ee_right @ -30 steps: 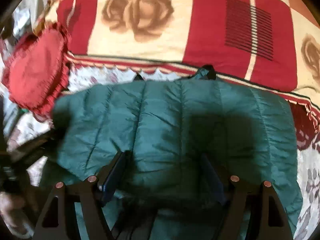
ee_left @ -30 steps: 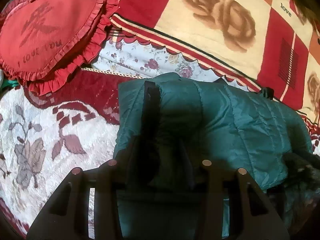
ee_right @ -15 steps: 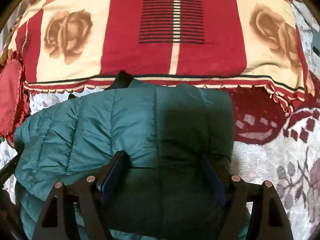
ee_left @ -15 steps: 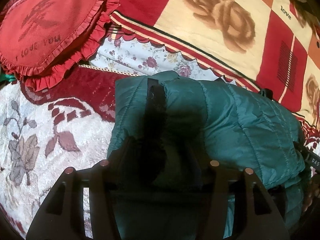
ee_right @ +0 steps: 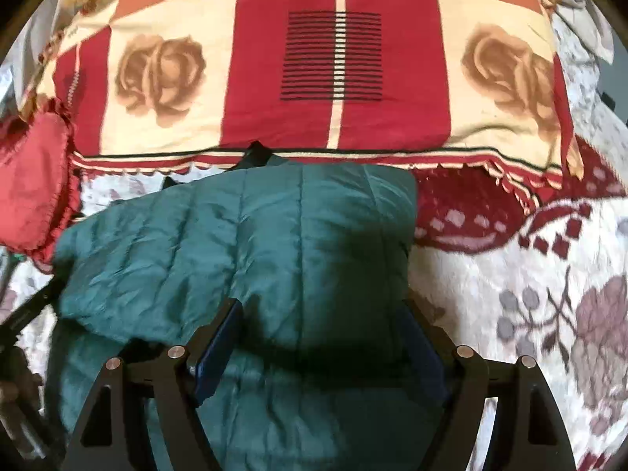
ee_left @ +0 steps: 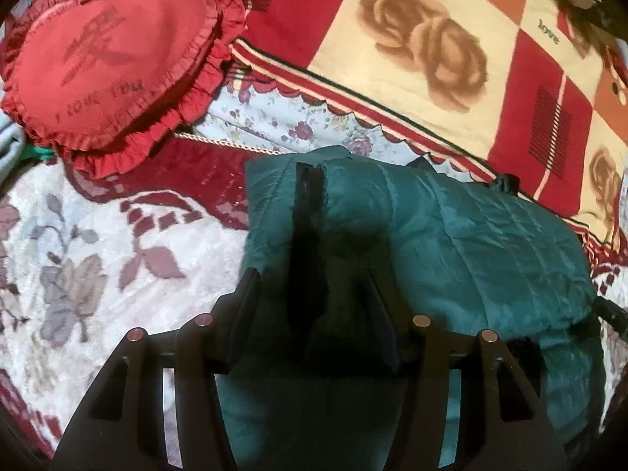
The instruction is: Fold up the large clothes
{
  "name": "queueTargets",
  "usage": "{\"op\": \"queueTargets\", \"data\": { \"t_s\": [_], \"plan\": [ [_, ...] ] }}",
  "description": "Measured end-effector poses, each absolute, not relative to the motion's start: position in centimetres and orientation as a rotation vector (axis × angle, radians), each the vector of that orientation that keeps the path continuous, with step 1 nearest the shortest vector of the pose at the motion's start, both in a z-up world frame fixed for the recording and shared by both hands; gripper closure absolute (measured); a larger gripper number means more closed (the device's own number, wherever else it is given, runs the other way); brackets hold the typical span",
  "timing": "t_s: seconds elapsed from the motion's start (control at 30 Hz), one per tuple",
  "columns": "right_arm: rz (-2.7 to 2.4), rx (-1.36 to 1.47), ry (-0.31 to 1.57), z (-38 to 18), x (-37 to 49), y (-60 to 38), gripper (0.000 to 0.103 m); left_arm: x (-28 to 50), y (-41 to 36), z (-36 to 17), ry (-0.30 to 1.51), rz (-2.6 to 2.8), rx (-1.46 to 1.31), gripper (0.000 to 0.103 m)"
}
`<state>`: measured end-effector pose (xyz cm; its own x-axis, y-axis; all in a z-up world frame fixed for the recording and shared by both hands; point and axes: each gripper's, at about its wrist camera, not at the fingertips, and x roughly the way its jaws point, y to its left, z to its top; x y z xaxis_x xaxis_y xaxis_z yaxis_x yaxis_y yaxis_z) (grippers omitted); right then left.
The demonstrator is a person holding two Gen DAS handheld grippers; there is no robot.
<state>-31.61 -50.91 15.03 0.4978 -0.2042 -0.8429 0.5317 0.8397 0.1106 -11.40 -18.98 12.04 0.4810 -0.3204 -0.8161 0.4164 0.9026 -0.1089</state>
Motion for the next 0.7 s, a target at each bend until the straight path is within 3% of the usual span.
{"op": "queueTargets", "data": {
  "t_s": [0.7],
  "plan": [
    [-0.484,0.413,1.007,15.4,-40.6,-49.2,0.016,-21.2,-13.0,15.0,0.904,-0.421,0.115,0.049]
  ]
}}
